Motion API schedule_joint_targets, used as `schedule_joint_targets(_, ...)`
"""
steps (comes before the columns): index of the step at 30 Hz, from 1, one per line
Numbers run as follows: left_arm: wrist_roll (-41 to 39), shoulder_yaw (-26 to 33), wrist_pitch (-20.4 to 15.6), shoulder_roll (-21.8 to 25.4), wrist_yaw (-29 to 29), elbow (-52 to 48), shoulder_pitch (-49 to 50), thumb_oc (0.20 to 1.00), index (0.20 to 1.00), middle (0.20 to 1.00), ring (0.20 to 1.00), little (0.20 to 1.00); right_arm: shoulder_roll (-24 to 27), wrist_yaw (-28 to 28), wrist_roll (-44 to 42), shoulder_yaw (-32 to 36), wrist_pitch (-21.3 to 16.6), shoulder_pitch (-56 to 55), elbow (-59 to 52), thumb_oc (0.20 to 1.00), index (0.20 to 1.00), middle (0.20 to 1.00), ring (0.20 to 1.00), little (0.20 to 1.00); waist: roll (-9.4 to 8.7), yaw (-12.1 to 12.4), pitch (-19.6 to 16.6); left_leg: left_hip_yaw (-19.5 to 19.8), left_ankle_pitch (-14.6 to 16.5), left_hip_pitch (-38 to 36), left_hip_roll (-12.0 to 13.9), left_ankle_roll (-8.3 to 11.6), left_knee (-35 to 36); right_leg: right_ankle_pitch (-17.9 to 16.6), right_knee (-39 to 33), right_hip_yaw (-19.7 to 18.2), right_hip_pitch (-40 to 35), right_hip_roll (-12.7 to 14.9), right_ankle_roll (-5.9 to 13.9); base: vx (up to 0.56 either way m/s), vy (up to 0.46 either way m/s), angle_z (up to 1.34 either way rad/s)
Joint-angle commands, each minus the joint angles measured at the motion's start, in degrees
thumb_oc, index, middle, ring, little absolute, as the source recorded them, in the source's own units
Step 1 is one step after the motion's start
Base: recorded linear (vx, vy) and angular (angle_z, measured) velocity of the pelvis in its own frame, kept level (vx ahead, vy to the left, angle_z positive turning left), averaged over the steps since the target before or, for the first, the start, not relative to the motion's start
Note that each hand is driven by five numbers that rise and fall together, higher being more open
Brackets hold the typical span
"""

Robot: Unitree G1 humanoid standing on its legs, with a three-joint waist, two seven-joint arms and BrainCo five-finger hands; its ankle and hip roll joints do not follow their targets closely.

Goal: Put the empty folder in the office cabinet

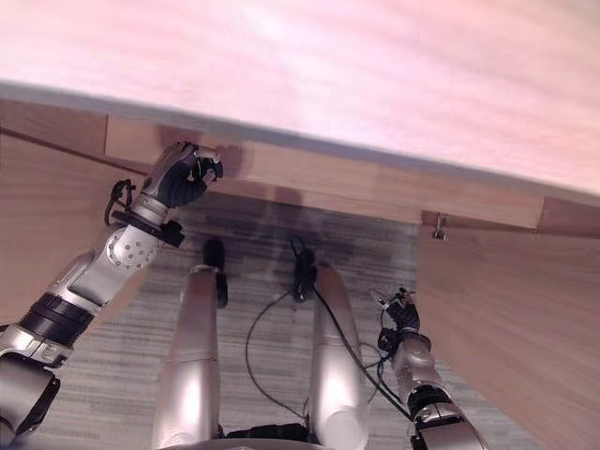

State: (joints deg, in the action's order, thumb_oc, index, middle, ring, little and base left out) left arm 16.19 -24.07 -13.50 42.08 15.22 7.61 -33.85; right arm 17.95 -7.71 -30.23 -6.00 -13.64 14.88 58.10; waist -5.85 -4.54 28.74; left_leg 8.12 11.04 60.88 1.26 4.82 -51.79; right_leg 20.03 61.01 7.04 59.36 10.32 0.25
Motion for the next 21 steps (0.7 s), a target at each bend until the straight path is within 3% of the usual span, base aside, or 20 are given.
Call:
schedule_joint_targets(1, 0.4, 1.7, -1.4, -0.9, 3.0, -4.3, 0.0, 0.2, 0.2, 0.2, 0.2, 0.2, 2.5, -1.1, 1.2, 1.2, -1.6, -5.0, 0.0, 1.0, 1.0, 1.0, 1.0, 1.0, 1.89, -0.9, -4.5, 0.2, 7.9, -3.0, 2.9, -2.81, -1.2, -0.4, -5.7, -4.6, -2.0, 2.4, 5.51, 0.0, 0.0, 0.0)
schedule_joint_targets(9, 2.3, 1.7, 0.3, 2.0, 4.4, -2.3, -4.1, 0.2, 0.2, 0.2, 0.2, 0.2, 3.4, -0.3, 0.9, 0.7, -1.4, -5.2, 0.0, 1.0, 1.0, 1.0, 1.0, 1.0, 1.5, -1.4, -3.8, -0.2, 9.7, -0.8, 2.9, -2.98, -4.5, 1.7, -2.2, -5.1, 0.2, 2.6, 4.77, 0.01, 0.0, -0.01)
schedule_joint_targets(21, -1.5, -3.5, 3.5, 3.6, 3.5, 14.1, -17.6, 0.2, 0.2, 0.2, 0.2, 0.2, 5.0, 0.8, 0.9, -0.5, -0.8, -4.3, 2.1, 1.0, 1.0, 1.0, 1.0, 1.0, 1.2, -3.4, -4.5, -0.5, 9.1, 1.3, 3.0, -2.9, -4.1, 1.6, -1.5, -5.5, 2.6, 2.7, 4.32, 0.0, 0.003, -0.01)
